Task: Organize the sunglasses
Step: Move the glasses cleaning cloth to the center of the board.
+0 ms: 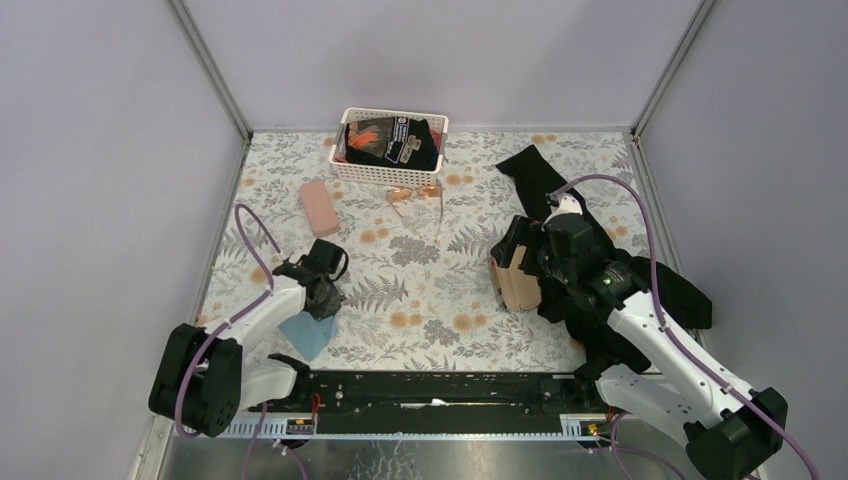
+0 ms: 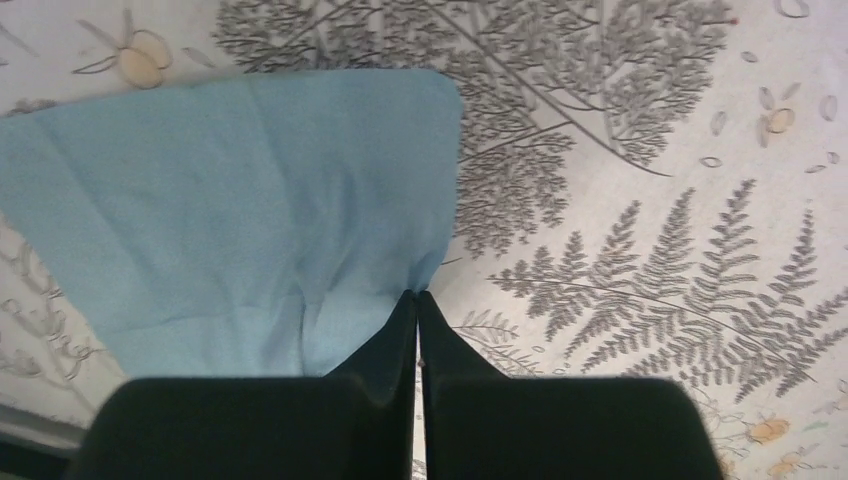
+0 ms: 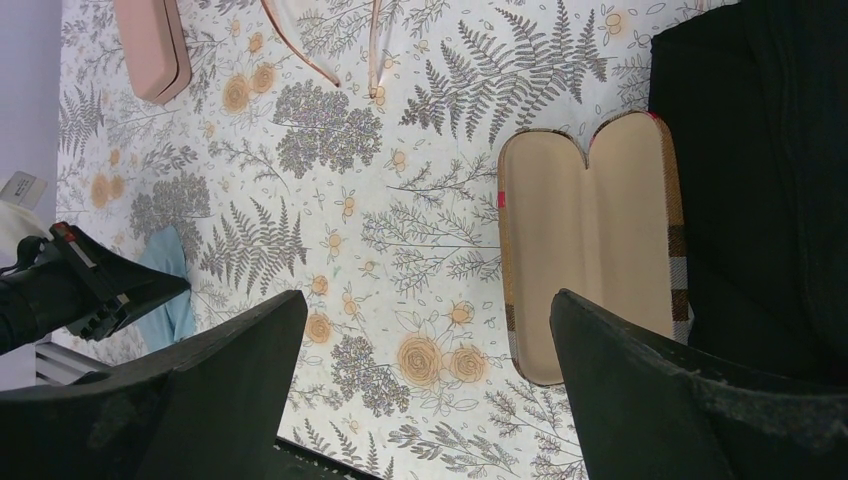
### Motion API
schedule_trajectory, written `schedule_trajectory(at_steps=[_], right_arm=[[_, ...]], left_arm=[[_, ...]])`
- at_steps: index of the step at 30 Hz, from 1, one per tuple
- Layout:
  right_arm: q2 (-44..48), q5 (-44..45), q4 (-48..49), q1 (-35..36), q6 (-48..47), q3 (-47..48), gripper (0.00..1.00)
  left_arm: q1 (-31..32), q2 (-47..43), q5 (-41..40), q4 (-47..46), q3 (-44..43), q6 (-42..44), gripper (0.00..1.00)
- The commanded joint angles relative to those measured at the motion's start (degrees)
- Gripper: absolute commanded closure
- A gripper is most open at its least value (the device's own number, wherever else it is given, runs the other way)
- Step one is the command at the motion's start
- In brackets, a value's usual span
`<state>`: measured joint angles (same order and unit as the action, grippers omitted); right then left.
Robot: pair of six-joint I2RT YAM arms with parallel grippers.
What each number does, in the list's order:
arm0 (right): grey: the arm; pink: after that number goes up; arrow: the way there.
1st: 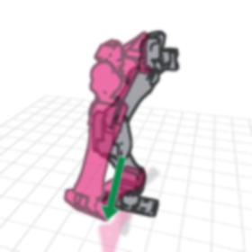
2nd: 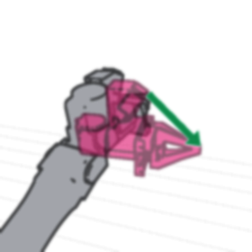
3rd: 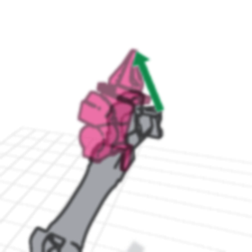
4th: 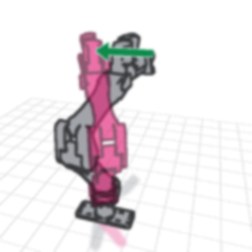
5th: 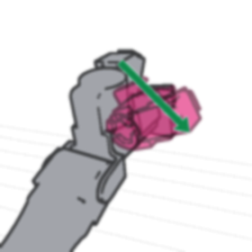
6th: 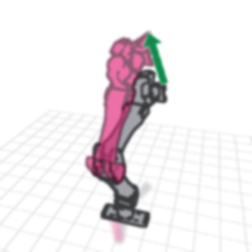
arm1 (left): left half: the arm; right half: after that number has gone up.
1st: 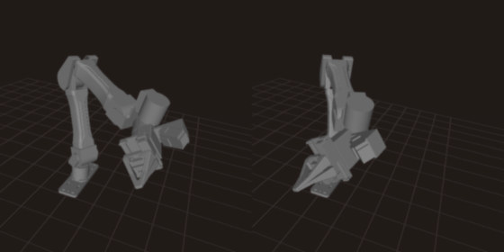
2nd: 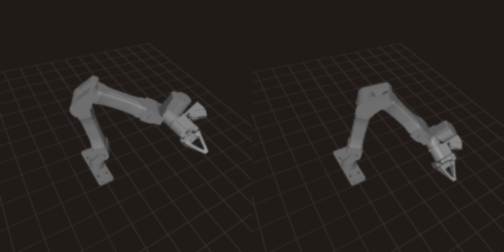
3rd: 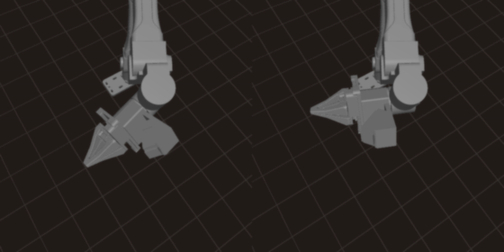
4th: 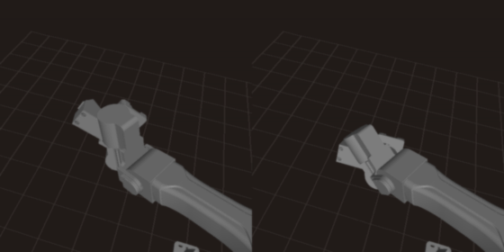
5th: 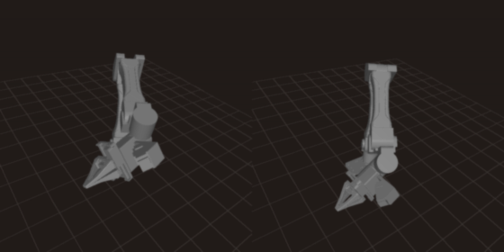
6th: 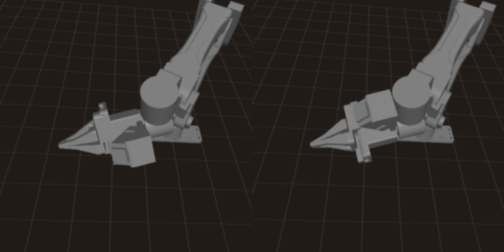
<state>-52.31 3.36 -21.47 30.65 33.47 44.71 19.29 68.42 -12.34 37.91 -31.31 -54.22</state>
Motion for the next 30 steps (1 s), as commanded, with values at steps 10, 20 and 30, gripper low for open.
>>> schedule_trajectory(at_steps=[10, 20, 30], right_arm=[[3.4, 6.0, -3.1, 0.1, -1.5, 1.4, 0.0], [6.3, 8.3, -7.2, 0.1, -1.4, 2.1, 0.0], [3.8, -7.3, -1.5, 2.2, -1.3, -3.0, 0.22]], left_arm=[[19.4, 17.0, 15.1, -13.8, -15.9, 3.9, 1.0], [30.0, 40.7, 19.7, -12.2, -42.1, 8.3, 0.97], [29.9, 23.9, 14.5, -4.3, -35.9, 6.9, 0.43]])
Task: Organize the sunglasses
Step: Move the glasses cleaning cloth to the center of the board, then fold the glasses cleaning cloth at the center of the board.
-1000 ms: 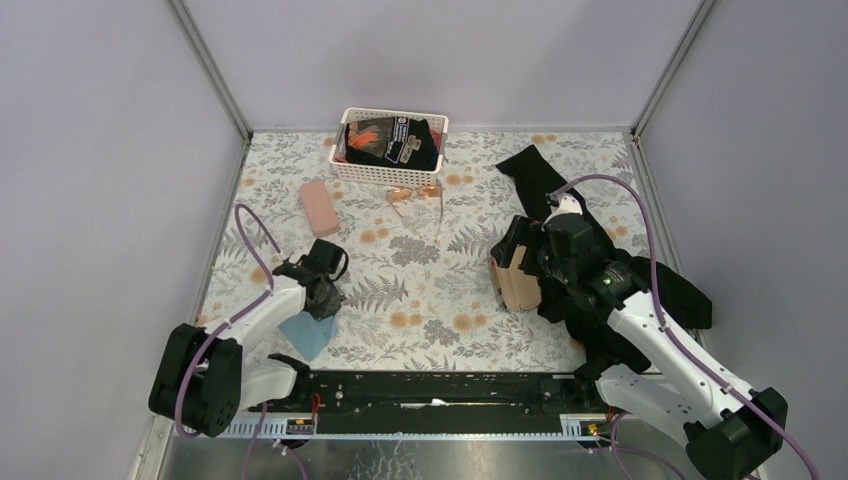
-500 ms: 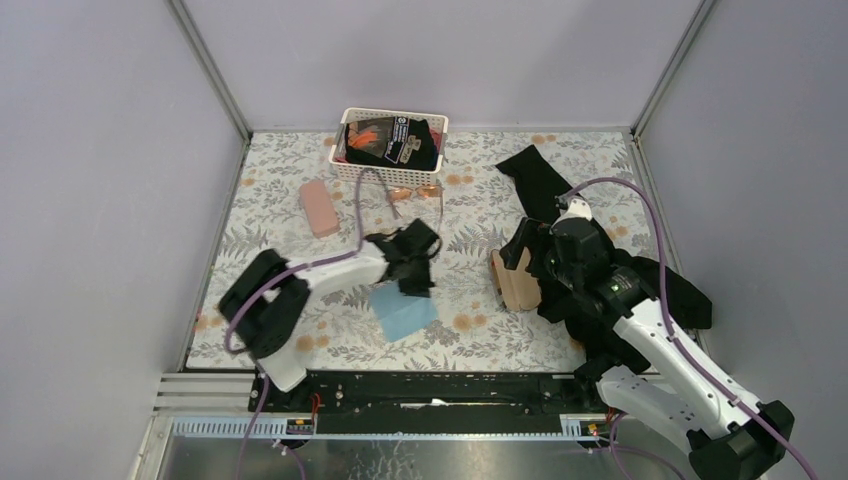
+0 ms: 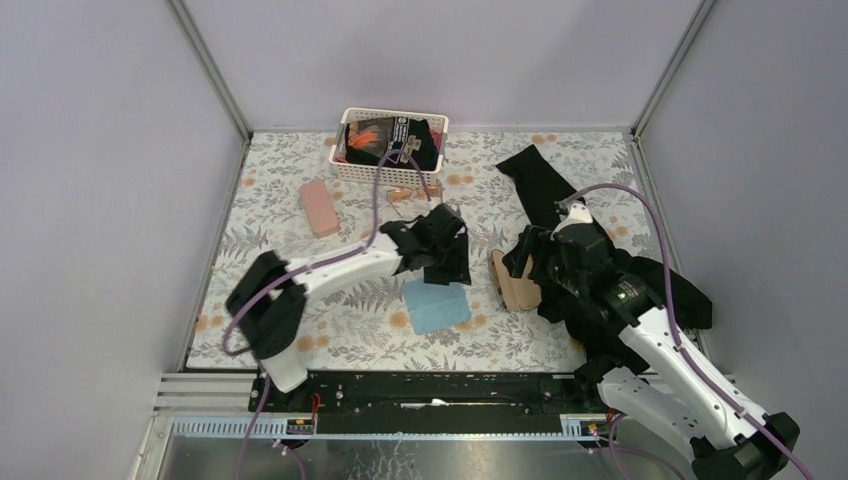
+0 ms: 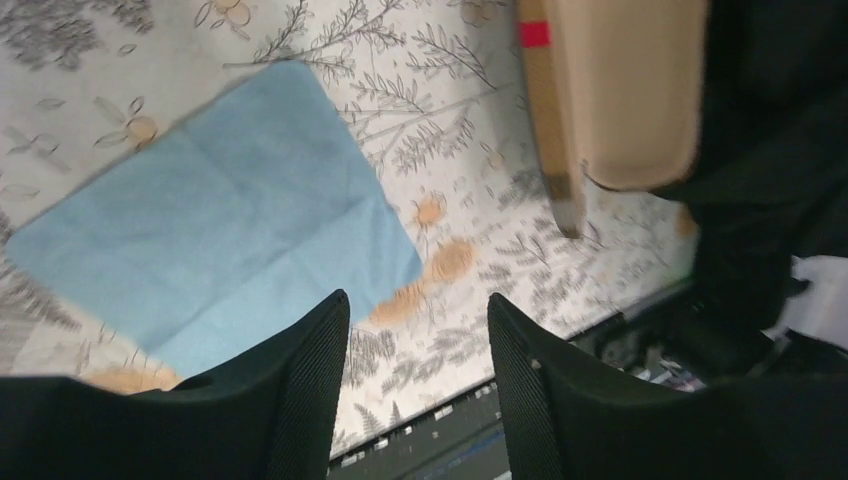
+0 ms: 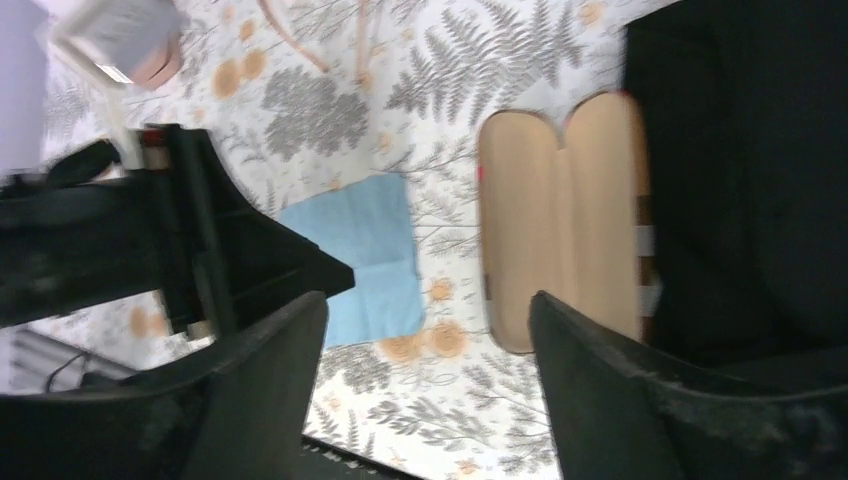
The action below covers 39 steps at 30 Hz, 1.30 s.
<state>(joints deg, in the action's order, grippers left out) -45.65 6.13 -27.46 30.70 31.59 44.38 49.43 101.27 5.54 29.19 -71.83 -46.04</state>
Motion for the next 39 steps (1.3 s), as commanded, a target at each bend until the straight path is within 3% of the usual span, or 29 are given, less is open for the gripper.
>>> schedule_trajectory(at_steps=[1, 7, 15, 20, 28, 39], right_arm=[[-4.5, -9.9, 5.3, 4.6, 1.2, -3.3, 0.28], [-15.0, -0.8, 7.2, 18.1, 3.6, -4.5, 0.43], [-25.9, 0.5, 11.9, 20.9, 6.0, -7.8, 0.56], [-29.3, 0.6, 15.4, 20.8, 7.6, -8.5, 0.6], [-32.5, -0.8, 19.7, 20.9, 9.8, -9.9, 0.6], [-34.0, 1.0, 23.0, 20.9, 13.7, -12.4, 0.71]], left_arm=[[-0.2, -10.8, -3.4, 4.7, 7.1, -2.5, 0.44], [0.2, -20.9, -0.2, 2.1, 22.8, -11.2, 0.48], [0.8, -26.0, -0.1, -2.9, 34.3, -19.1, 0.56], [1.3, -24.2, 1.0, -9.1, 37.2, -21.7, 0.61], [1.5, -21.4, -0.3, -10.9, 37.9, -23.0, 0.71], [1.5, -18.9, -1.0, -13.4, 39.6, -24.4, 0.89]])
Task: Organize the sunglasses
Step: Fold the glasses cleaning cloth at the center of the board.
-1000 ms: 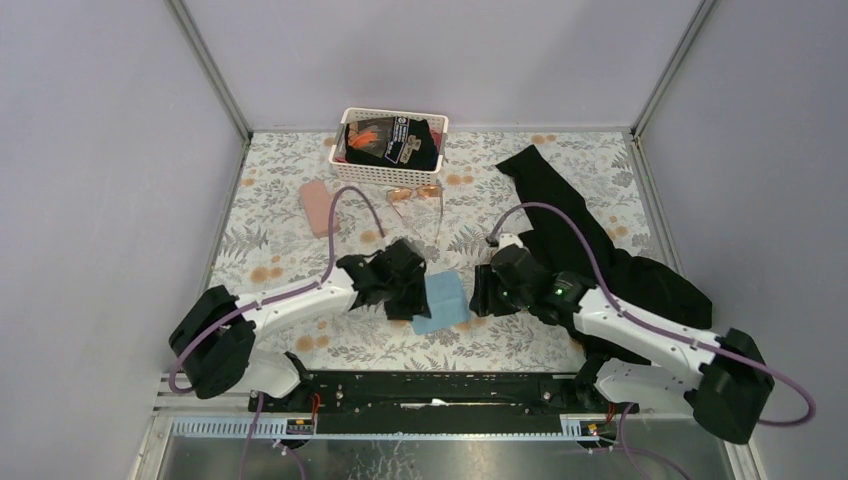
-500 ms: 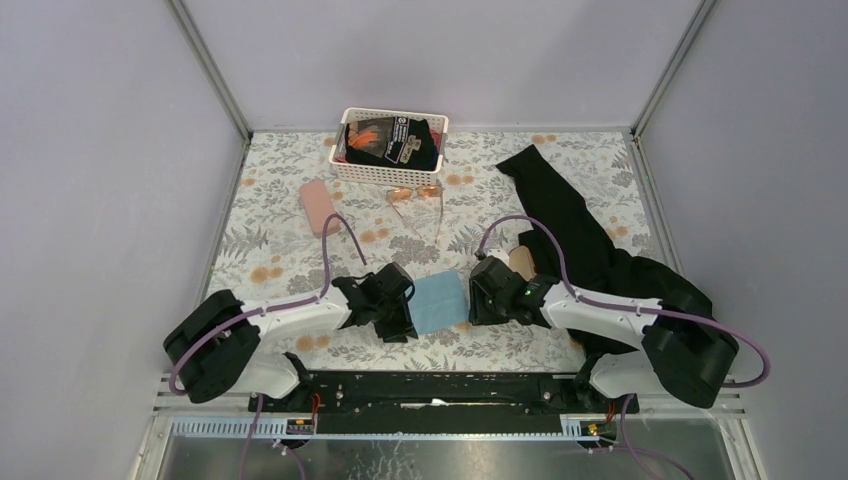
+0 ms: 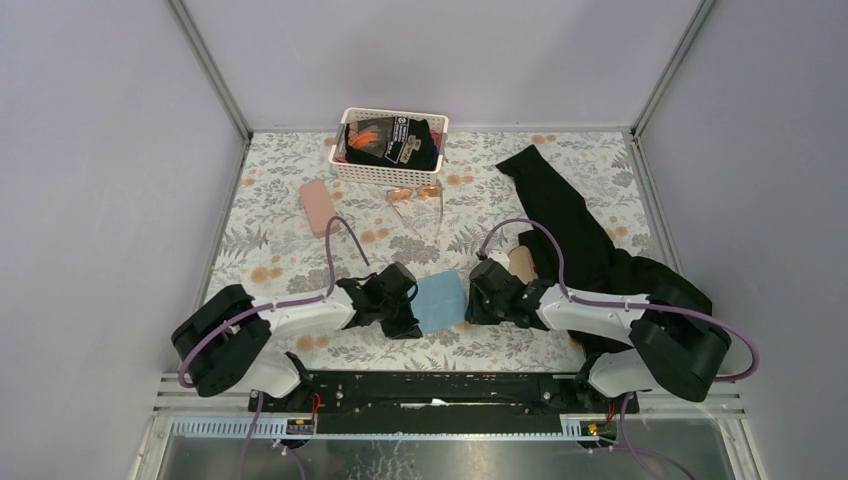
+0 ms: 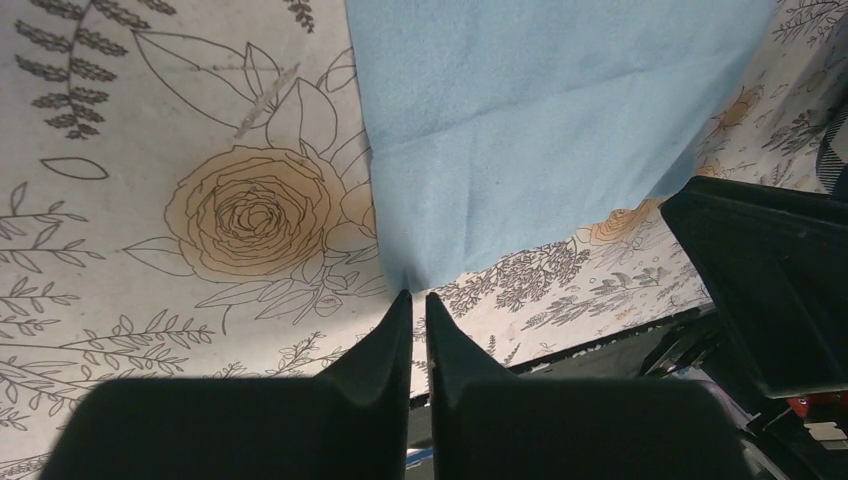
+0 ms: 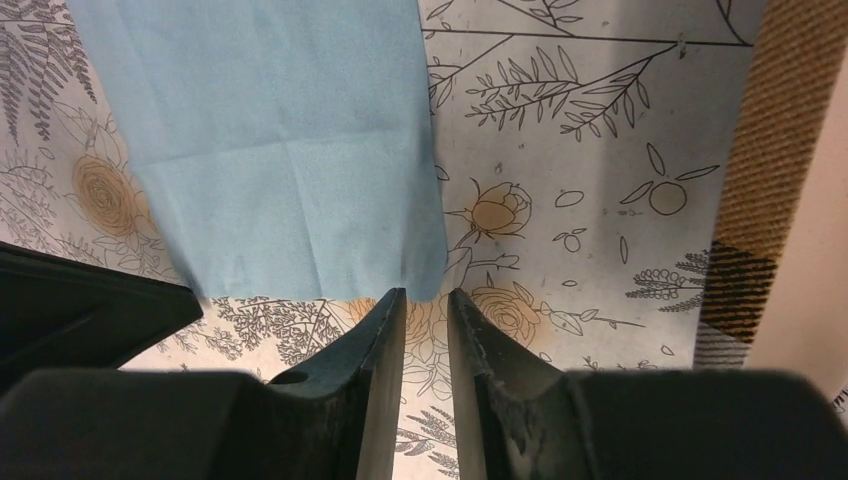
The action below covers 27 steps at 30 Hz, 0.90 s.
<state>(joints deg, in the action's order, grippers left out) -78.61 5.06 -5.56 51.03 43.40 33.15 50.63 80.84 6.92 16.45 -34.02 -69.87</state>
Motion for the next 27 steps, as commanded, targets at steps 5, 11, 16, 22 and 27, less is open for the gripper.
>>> schedule_trajectory(at_steps=[5, 11, 16, 22, 27], right_arm=[[-2.8, 1.8, 2.1, 0.5, 3.0, -1.1, 0.8], [-1.2, 2.3, 2.9, 0.6, 3.6, -2.0, 1.0], [1.0, 2.5, 2.5, 0.6, 3.0, -2.1, 1.0], [2.3, 2.7, 1.9, 0.6, 2.6, -1.9, 1.0], [1.3, 1.9, 1.8, 0.5, 2.7, -1.9, 1.0]], left_arm=[[0.3, 1.2, -4.4, 1.0, 1.1, -0.5, 1.0], [0.3, 0.5, -5.2, 1.8, 1.1, -0.6, 1.0], [0.3, -1.6, -6.4, 3.5, 0.1, -0.2, 1.0], [0.3, -2.9, -6.7, 5.8, -1.4, 0.4, 1.0], [0.3, -0.8, -6.1, 4.8, -1.3, 0.6, 0.58]])
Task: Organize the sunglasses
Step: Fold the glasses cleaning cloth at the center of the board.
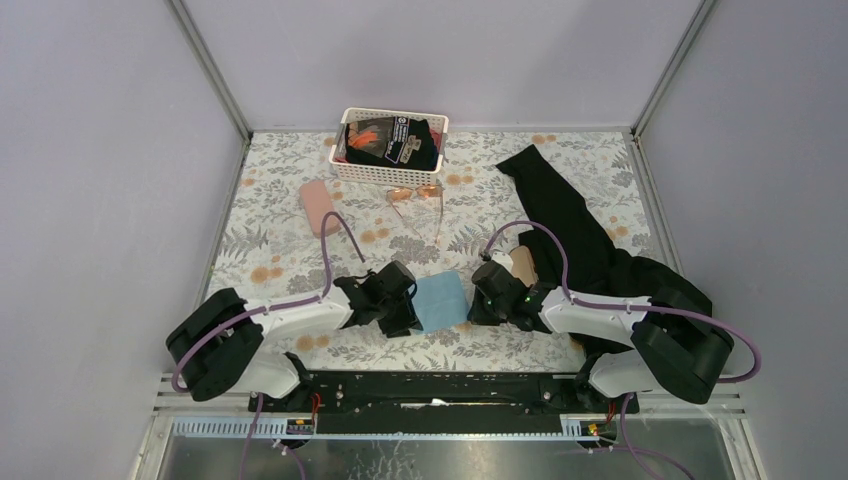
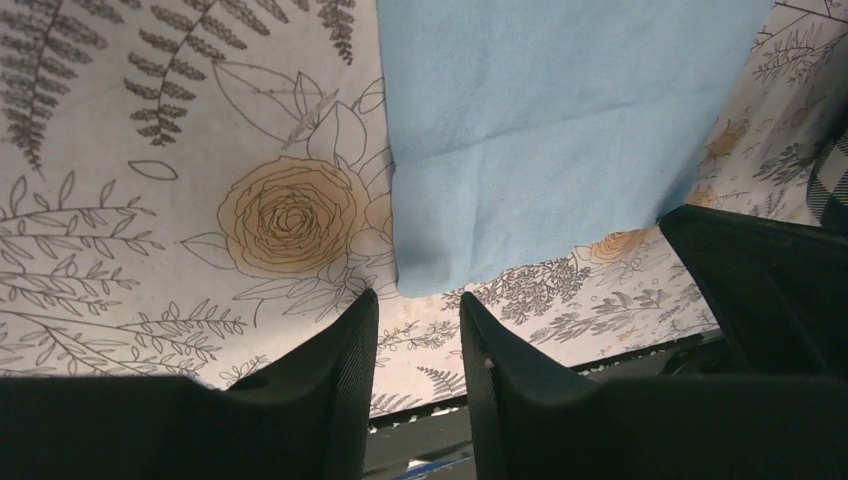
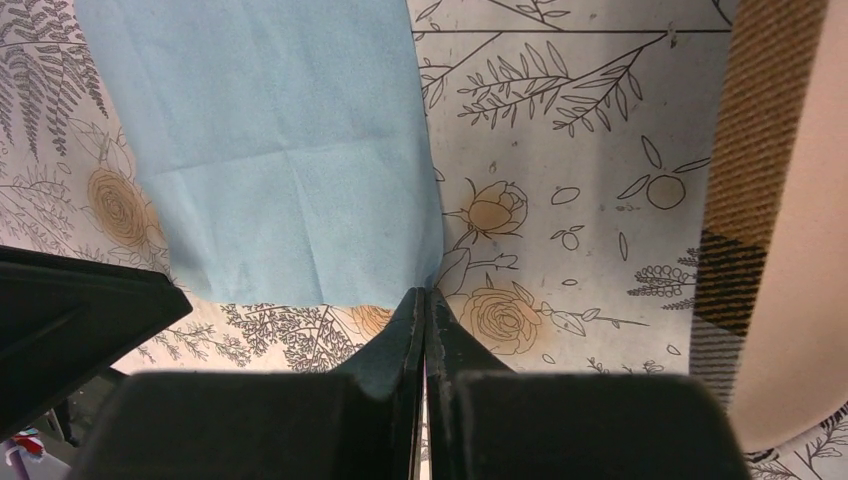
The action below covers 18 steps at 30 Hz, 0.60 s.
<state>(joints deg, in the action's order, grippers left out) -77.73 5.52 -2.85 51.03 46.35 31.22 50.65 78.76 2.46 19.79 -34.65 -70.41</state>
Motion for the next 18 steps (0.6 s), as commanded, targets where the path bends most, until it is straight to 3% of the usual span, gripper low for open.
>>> schedule_trajectory(at_steps=[1, 4, 7, 11, 18], right_arm=[[0.4, 1.4, -1.0, 0.5, -0.2, 0.0, 0.99], [0.6, 1.7, -1.2, 0.5, -0.2, 0.1, 0.84], [0.6, 2.2, -1.8, 0.6, -0.3, 0.4, 0.74], [0.3, 2.3, -1.7, 0.6, -0.4, 0.5, 0.71], [-0.3, 2.0, -1.1, 0.5, -0.4, 0.3, 0.7]], left_arm=[[0.3, 1.9, -1.3, 1.1, -0.8, 1.2, 0.57], [0.3, 3.6, -0.6, 0.3, -1.0, 1.2, 0.59], [0.3, 4.6, -0.1, -0.8, -0.9, 1.1, 0.69], [0.3, 5.3, 0.4, -1.4, -0.6, 0.8, 0.85], [0.3, 3.9, -0.8, -0.3, -0.8, 0.5, 1.0]])
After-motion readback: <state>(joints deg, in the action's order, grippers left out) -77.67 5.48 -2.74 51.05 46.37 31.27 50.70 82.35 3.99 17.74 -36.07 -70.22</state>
